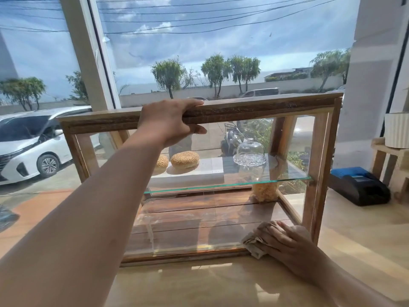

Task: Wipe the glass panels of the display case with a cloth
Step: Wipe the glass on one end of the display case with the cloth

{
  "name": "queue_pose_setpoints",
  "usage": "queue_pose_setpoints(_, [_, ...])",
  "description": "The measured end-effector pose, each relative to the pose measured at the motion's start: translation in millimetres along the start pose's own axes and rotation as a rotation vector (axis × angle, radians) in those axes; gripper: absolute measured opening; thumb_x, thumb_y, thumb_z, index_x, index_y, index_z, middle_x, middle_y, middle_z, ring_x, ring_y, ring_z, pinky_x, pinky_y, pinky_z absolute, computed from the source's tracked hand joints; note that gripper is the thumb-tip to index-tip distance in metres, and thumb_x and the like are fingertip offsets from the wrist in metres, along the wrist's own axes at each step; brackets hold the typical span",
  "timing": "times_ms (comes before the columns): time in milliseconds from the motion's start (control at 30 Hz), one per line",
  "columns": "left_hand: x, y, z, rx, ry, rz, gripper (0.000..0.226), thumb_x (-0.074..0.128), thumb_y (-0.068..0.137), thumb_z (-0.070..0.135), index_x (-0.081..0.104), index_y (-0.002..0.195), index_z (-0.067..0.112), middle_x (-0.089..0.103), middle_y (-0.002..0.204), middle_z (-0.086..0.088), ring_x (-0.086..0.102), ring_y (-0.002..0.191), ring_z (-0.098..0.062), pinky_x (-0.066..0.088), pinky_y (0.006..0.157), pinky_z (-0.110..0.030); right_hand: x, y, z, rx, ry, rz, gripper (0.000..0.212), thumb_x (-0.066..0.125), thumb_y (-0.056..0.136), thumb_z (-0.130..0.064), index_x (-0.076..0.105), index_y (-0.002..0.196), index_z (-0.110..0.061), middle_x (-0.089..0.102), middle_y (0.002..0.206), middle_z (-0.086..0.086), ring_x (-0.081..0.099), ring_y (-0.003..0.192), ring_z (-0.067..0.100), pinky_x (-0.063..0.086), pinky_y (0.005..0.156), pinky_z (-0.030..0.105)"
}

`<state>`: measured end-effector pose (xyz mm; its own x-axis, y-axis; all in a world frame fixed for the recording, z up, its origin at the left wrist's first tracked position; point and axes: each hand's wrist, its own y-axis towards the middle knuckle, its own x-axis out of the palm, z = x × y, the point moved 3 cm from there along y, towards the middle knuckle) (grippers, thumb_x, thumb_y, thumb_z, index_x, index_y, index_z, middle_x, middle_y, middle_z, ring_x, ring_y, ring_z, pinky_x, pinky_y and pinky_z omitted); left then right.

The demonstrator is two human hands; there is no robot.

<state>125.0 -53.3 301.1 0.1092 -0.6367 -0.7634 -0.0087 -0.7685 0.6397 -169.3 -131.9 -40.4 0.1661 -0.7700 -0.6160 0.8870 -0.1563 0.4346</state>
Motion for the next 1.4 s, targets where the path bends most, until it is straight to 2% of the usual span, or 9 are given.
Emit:
queue_pose_setpoints(133, [-1, 2, 0, -0.008, -0.007, -0.003, 0.074, 0.054, 0.067, 0.084, 0.039, 0.134, 0.057, 0.061, 0.128, 0.011, 0.057, 0.112, -0.023, 0.044, 0.082, -0.035, -4, 45, -29, -0.04, 0.06, 0.067, 0.045, 0.033, 0.105, -0.012, 0.05, 0.145, -0.021, 0.039, 0.157, 0.0, 0.035, 0.145, 0.02, 0.029, 0.115, 0.047])
queue_pose_setpoints(300, [-1, -3, -5, -0.011, 0.0, -0.006, 0.075, 0.051, 0.067, 0.086, 0.038, 0.135, 0.057, 0.061, 0.127, 0.011, 0.058, 0.111, -0.023, 0.042, 0.078, -0.033, -1, 87, -64, -0.054, 0.053, -0.026, 0.047, 0.029, 0.103, -0.015, 0.06, 0.136, -0.027, 0.051, 0.148, -0.005, 0.047, 0.137, 0.016, 0.034, 0.109, 0.044])
queue_pose_setpoints(433, [-2, -4, -5, -0.012, -0.007, -0.001, 0.075, 0.052, 0.067, 0.085, 0.039, 0.135, 0.056, 0.061, 0.129, 0.011, 0.058, 0.111, -0.023, 0.04, 0.078, -0.033, -13, 60, -39, -0.1, 0.059, -0.019, 0.042, 0.038, 0.101, -0.021, 0.06, 0.136, -0.03, 0.049, 0.149, -0.008, 0.042, 0.14, 0.016, 0.032, 0.112, 0.042])
queue_pose_setpoints(533, [-4, -3, -4, -0.014, -0.008, 0.011, 0.074, 0.053, 0.067, 0.085, 0.039, 0.134, 0.057, 0.06, 0.129, 0.012, 0.057, 0.112, -0.023, 0.039, 0.078, -0.033, -17, 15, 0, -0.049, 0.003, -0.025, 0.046, 0.024, 0.107, -0.018, 0.056, 0.139, -0.027, 0.049, 0.149, -0.004, 0.039, 0.143, 0.02, 0.022, 0.116, 0.045])
queue_pose_setpoints(633, [-4, -4, -7, -0.01, -0.002, 0.01, 0.073, 0.053, 0.066, 0.085, 0.04, 0.133, 0.057, 0.061, 0.129, 0.011, 0.058, 0.111, -0.024, 0.041, 0.078, -0.034, -14, -33, 29, -0.032, -0.103, -0.1, 0.048, 0.017, 0.104, -0.014, 0.038, 0.147, -0.021, 0.04, 0.154, 0.001, 0.015, 0.148, 0.029, 0.011, 0.117, 0.049])
queue_pose_setpoints(733, [-3, -3, -8, -0.01, -0.001, 0.032, 0.074, 0.052, 0.065, 0.086, 0.04, 0.133, 0.056, 0.062, 0.127, 0.009, 0.058, 0.109, -0.025, 0.039, 0.075, -0.033, -12, -46, 40, -0.003, -0.106, -0.166, 0.053, 0.03, 0.094, -0.018, 0.038, 0.146, -0.018, 0.05, 0.148, 0.005, 0.035, 0.142, 0.032, 0.013, 0.114, 0.048])
queue_pose_setpoints(833, [0, -2, -4, -0.01, -0.021, 0.035, 0.075, 0.053, 0.065, 0.085, 0.041, 0.133, 0.056, 0.062, 0.127, 0.009, 0.058, 0.11, -0.025, 0.038, 0.076, -0.033, -12, -29, 25, 0.023, -0.083, -0.126, 0.049, 0.019, 0.102, -0.012, 0.047, 0.141, -0.019, 0.053, 0.146, 0.004, 0.048, 0.134, 0.029, 0.014, 0.115, 0.048])
queue_pose_setpoints(1200, [-2, -3, -4, -0.012, -0.012, 0.013, 0.074, 0.053, 0.066, 0.084, 0.04, 0.134, 0.056, 0.061, 0.128, 0.011, 0.058, 0.112, -0.023, 0.043, 0.083, -0.034, -22, 41, 20, -0.153, -0.085, 0.044, 0.054, 0.057, 0.091, -0.019, 0.051, 0.143, -0.032, 0.045, 0.151, 0.0, 0.046, 0.138, 0.021, 0.049, 0.102, 0.048])
queue_pose_setpoints(1400, [-2, -2, -7, -0.009, -0.01, 0.018, 0.075, 0.052, 0.065, 0.086, 0.04, 0.133, 0.056, 0.061, 0.128, 0.01, 0.058, 0.111, -0.024, 0.041, 0.079, -0.034, -51, 36, 105, -0.148, -0.383, 0.105, 0.078, 0.062, 0.084, -0.02, 0.03, 0.155, -0.023, 0.025, 0.162, 0.013, 0.028, 0.146, 0.035, 0.021, 0.117, 0.053])
